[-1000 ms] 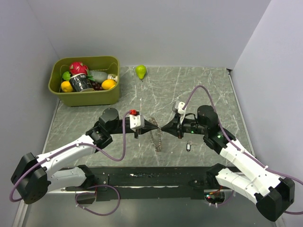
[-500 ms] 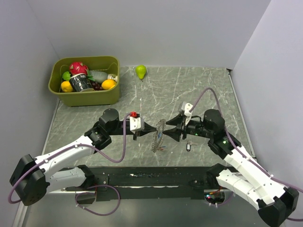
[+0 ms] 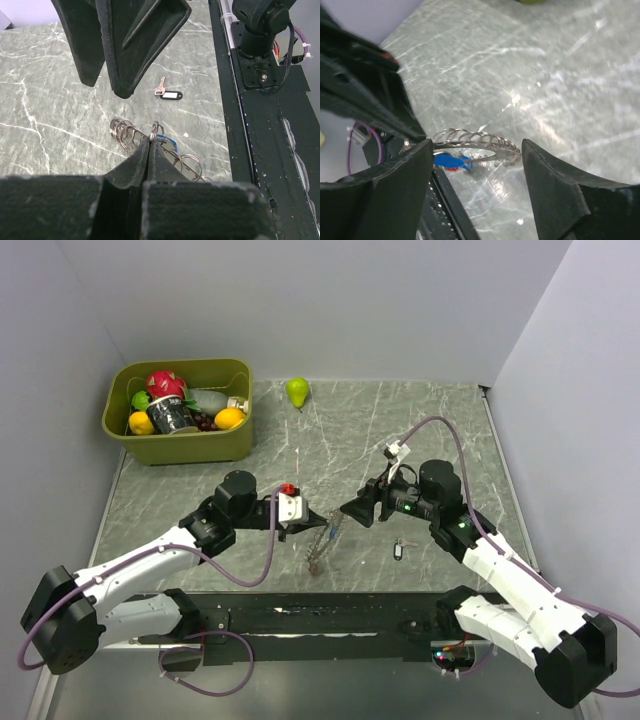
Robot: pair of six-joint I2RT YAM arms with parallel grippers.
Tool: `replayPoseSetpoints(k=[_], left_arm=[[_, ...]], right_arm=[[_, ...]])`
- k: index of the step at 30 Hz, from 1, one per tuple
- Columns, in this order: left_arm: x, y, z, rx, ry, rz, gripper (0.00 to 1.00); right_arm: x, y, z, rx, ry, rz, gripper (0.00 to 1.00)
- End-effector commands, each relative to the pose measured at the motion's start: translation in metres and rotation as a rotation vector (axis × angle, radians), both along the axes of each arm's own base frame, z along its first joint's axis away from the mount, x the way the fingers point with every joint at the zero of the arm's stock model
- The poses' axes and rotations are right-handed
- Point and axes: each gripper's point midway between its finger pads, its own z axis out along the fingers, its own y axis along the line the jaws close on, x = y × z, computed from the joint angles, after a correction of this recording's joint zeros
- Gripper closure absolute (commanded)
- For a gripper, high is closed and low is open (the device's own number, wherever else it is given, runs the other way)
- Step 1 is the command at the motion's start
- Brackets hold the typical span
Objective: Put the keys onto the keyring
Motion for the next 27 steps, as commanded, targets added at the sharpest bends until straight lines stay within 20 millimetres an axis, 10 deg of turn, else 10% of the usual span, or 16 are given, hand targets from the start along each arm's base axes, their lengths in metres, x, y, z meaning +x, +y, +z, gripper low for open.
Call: replayPoseSetpoints(k=[1,27], left_arm=[[0.003,-0.008,0.012,-0.058,-0.05,-0.023,0.99],[0.002,-0.039,-0.052,0.021,0.068,-0.1,0.99]], right_arm=[[0.009,-0.008,0.01,0.037,0.048,-0.114,0.2],[-0.006,-0.014,-0.061,-0.016,0.424,-0.177,0.36]])
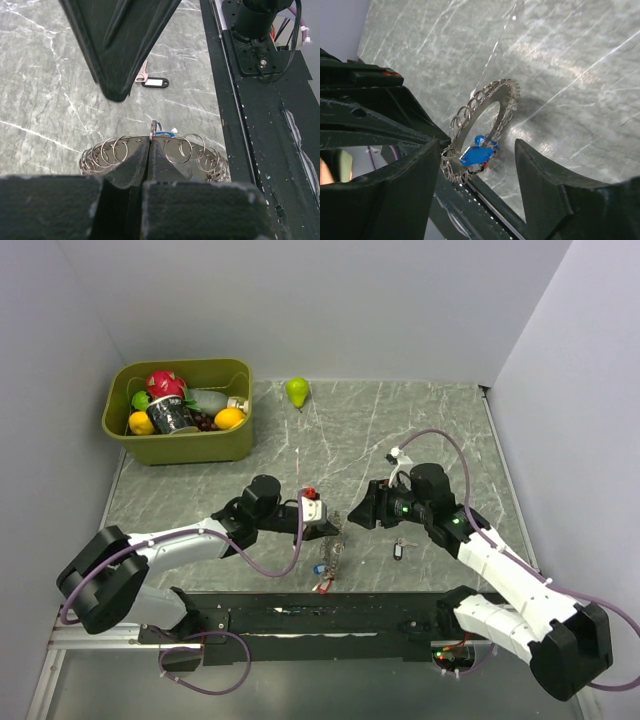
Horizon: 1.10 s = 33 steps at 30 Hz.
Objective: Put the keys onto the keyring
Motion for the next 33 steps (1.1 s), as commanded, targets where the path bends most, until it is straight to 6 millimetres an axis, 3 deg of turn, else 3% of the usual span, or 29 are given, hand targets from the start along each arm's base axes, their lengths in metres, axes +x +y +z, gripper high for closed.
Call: replayPoseSetpoints(k=[1,10,33], left_arm=[[-0.006,-0.009,0.009,-0.021,-0.03,-0.044,0.99],[-0.013,-0.01,0.005,-0.007,-0.037,-0.039,0.99],[-0.01,-0.013,0.009,-0.002,-0.062,-0.041,0.99]], right_arm=[[-0.001,0.007,-0.004,0.043,0.045,0.022,0.36],[-0.004,0.02,-0.003,0.099,0.096,0.085,0.41],[-0.009,0.028,-0.024,0.083,0.224,0.133,0.58]])
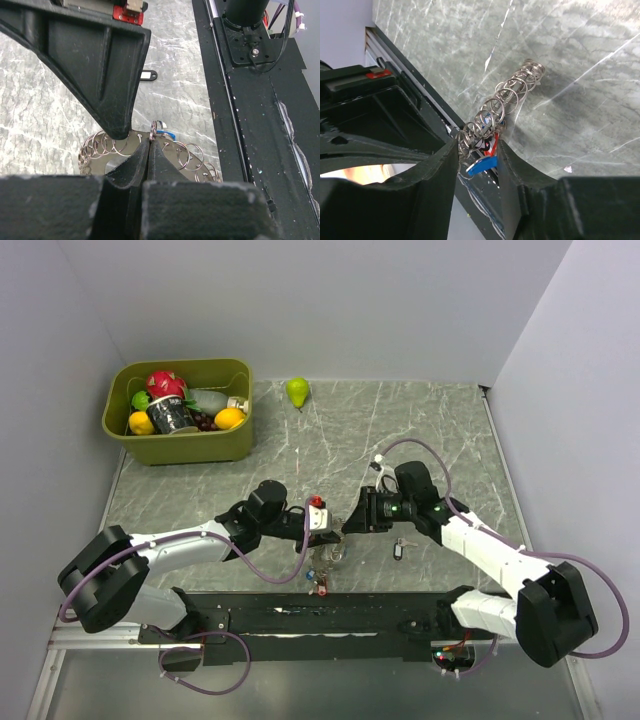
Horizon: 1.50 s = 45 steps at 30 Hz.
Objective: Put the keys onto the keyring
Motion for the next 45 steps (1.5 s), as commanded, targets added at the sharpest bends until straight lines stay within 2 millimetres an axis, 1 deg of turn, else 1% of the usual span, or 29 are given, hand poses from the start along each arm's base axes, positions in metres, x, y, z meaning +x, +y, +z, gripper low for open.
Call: replayPoseSetpoints(k=[1,4,7,10,11,12,13,21,24,26,27,29,30,31,34,37,39,40,41,42,43,44,45], left_arm=[[0.004,-0.008,0.022,-0.049,-0.063,-0.016,0.99],[0.004,-0.008,0.021,-0.051,-0.062,-0.017,0.99],[0.004,-0.009,0.022,-0.051,-0.061,-0.017,0.99],[0.004,-0.008,0.023,-0.052,-0.065,-0.017,0.99],[0.004,-0.008,0.022,-0.051,-0.064,-0.016,0.99],[0.003,-0.008,0.023,-0.053,-0.066,-0.016,0.99],[0.003,-0.007,0.023,-0.051,-0.064,-0.014,0.99],[0.004,-0.005,0.021,-0.041,-0.066,0.006,0.99],[0.004,-0.004,0.023,-0.037,-0.081,0.021,0.99],[0.005,-0.003,0.023,-0.033,-0.096,0.032,0.98],[0.005,-0.003,0.025,-0.037,-0.106,0.043,0.96],[0.003,-0.002,0.028,-0.045,-0.116,0.042,0.87],[0.001,0.0,0.031,-0.059,-0.125,0.037,0.8],[-0.002,0.0,0.032,-0.065,-0.129,0.029,0.77],[-0.011,0.002,0.034,-0.075,-0.145,0.001,0.7],[-0.016,0.003,0.037,-0.083,-0.144,-0.01,0.69],[-0.011,0.007,0.04,-0.096,-0.14,0.043,0.67],[-0.007,0.007,0.048,-0.13,-0.122,0.08,0.62],[-0.001,0.008,0.05,-0.14,-0.117,0.131,0.59],[0.001,0.012,0.051,-0.155,-0.109,0.157,0.55],[0.001,0.012,0.055,-0.173,-0.077,0.177,0.36],[0.001,0.013,0.063,-0.206,-0.074,0.175,0.27],[0.005,0.017,0.065,-0.221,-0.062,0.193,0.26]], right_arm=[[0.008,0.005,0.014,0.034,-0.029,0.014,0.58],[0.007,0.007,0.015,0.045,-0.029,0.021,0.59],[0.006,0.009,0.016,0.058,-0.028,0.033,0.64],[0.004,0.01,0.017,0.071,-0.035,0.038,0.78],[0.005,0.01,0.018,0.077,-0.047,0.04,0.91],[0.005,0.01,0.019,0.08,-0.05,0.041,0.97],[0.004,0.01,0.019,0.08,-0.058,0.041,1.0],[0.008,0.009,0.031,0.11,-0.155,0.034,1.0],[0.007,0.008,0.032,0.122,-0.169,0.026,1.0],[0.01,0.009,0.036,0.134,-0.199,0.02,1.0],[0.01,0.009,0.036,0.138,-0.206,0.018,1.0],[0.012,0.01,0.04,0.15,-0.227,0.016,1.0],[0.011,0.01,0.04,0.154,-0.232,0.016,1.0],[0.011,0.01,0.041,0.16,-0.236,0.014,1.0],[0.014,0.011,0.044,0.17,-0.248,0.007,1.0],[0.015,0.012,0.046,0.177,-0.253,0.006,1.0],[0.016,0.013,0.048,0.186,-0.263,0.008,1.0],[0.016,0.013,0.048,0.187,-0.264,0.009,1.0],[0.015,0.013,0.048,0.189,-0.267,0.013,1.0],[0.015,0.013,0.05,0.193,-0.276,0.012,1.0],[0.015,0.013,0.05,0.193,-0.278,0.012,1.0],[0.014,0.013,0.051,0.196,-0.283,0.015,1.0],[0.014,0.013,0.052,0.202,-0.295,0.016,1.0]])
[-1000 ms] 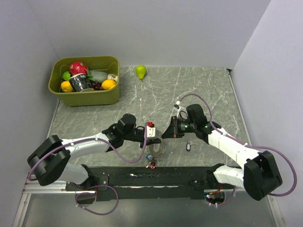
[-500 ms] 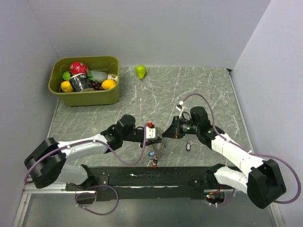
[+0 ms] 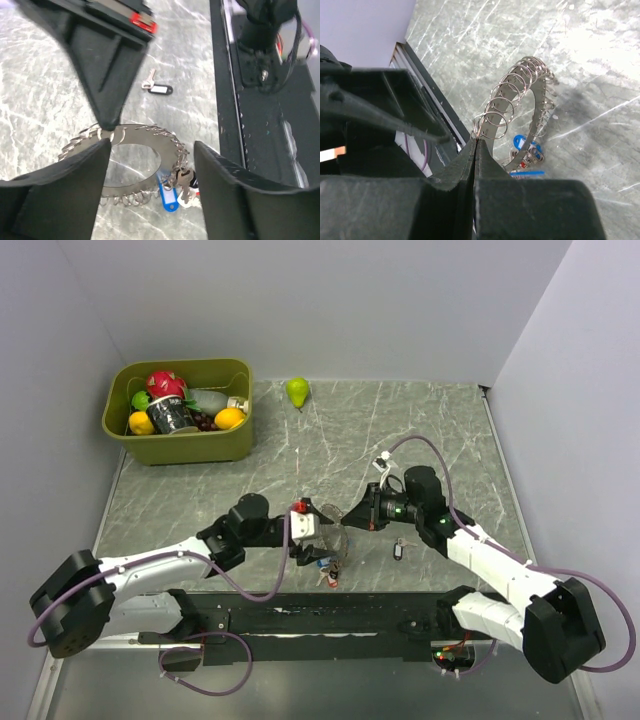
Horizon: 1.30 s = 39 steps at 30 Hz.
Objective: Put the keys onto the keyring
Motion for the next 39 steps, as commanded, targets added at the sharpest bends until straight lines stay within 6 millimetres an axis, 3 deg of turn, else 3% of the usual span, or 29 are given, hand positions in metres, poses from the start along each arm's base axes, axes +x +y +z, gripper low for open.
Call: replayPoseSetpoints(k=[1,6,8,12,19,21,22,25,27,33,39], left_arm=[[0.012,0.005,0.04,-0.163,0.063,0.084,0.26],[0.021,0.02,0.066,-0.293,0.159,0.057,0.26],[0.014,0.022,0.071,-0.314,0.232,0.002,0.28],[0.019,0.028,0.082,-0.367,0.349,-0.03,0.29],[0.022,0.019,0.077,-0.281,0.638,-0.153,0.35],[0.017,0.018,0.077,-0.275,0.709,-0.213,0.41],[0.016,0.02,0.08,-0.296,0.715,-0.219,0.46],[0.025,0.025,0.086,-0.364,0.711,-0.184,0.43],[0.037,0.021,0.077,-0.338,0.73,-0.118,0.43],[0.047,0.022,0.069,-0.297,0.704,-0.01,0.45],[0.044,0.018,0.061,-0.293,0.802,-0.035,0.51]], right_arm=[[0.006,0.003,0.025,0.065,-0.119,0.003,1.0],[0.005,0.003,0.028,0.079,-0.156,0.006,1.0],[0.007,0.003,0.032,0.095,-0.179,0.005,1.0],[0.004,0.004,0.035,0.118,-0.208,0.019,1.0],[0.003,0.008,0.044,0.166,-0.256,0.042,1.0],[0.002,0.008,0.049,0.181,-0.278,0.043,1.0],[0.002,0.008,0.049,0.183,-0.278,0.041,1.0],[0.003,0.007,0.05,0.178,-0.289,0.036,1.0],[0.005,0.005,0.051,0.173,-0.297,0.024,1.0],[0.011,0.003,0.058,0.191,-0.32,-0.029,1.0],[0.016,0.002,0.07,0.248,-0.351,-0.075,1.0]])
